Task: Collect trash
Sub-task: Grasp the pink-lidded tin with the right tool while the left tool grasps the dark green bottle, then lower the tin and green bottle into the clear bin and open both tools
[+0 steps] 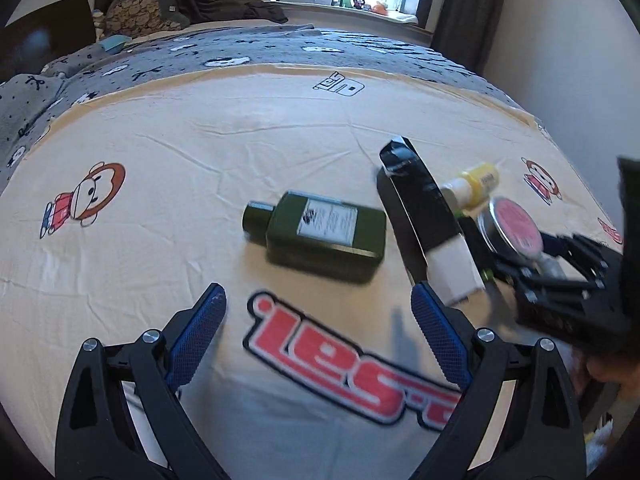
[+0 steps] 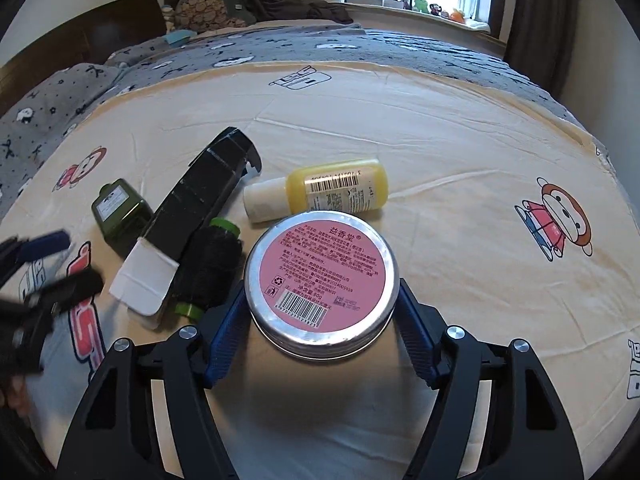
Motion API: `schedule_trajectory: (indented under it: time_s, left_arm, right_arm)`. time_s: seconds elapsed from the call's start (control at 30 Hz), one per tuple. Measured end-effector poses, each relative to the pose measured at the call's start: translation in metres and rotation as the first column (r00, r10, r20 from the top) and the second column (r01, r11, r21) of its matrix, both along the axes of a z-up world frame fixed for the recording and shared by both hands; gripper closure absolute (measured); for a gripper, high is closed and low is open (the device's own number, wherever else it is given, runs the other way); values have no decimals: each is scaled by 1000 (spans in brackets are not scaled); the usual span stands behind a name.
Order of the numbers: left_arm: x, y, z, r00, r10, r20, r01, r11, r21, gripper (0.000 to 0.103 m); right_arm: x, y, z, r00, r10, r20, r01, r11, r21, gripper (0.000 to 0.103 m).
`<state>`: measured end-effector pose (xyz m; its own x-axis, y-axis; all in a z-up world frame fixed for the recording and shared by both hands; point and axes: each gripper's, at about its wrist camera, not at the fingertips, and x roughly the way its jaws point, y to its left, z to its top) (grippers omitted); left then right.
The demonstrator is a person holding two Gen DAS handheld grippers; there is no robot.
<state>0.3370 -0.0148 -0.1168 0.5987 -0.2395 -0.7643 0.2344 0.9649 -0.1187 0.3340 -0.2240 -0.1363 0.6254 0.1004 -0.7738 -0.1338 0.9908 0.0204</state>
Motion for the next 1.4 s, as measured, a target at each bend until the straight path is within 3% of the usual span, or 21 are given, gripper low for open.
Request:
schedule_trajectory:
  time_s: [0.23, 0.4, 0.47, 0.53, 0.7, 1.0, 1.4]
  left_arm:
    - [31, -9, -8, 999, 15, -53, -18, 999, -48, 14]
    - [47, -19, -9, 998, 23, -57, -25, 999, -41, 15]
    - [53, -23, -11, 998, 21, -57, -22, 1000, -17, 21]
    - [55, -23, -12, 998, 28, -54, -27, 1000, 10, 35]
    - [44, -15, -9, 998, 25, -49, -25, 1000, 1, 37]
    - [-26, -7, 1, 1000, -4, -10, 4, 1000, 3, 37]
    - [-172, -15, 31, 987, -111, 116, 114, 993, -19, 37]
  right_arm:
    - [-26, -6, -1, 1000, 17, 13, -18, 1000, 17, 32]
    - [-39, -11, -1, 1000, 19, 20, -20, 999, 33, 32]
    - [-44, -14, 0, 1000, 18, 22, -18, 999, 34, 32]
    - [-49, -17, 0, 1000, 14, 24, -15, 999, 36, 32]
    - [-64, -22, 1, 999, 4, 33, -5, 999, 35, 32]
    - [-115, -29, 10, 998, -8, 66, 4, 998, 59, 32]
    - [-227, -35, 31, 988, -6, 153, -4, 998, 69, 32]
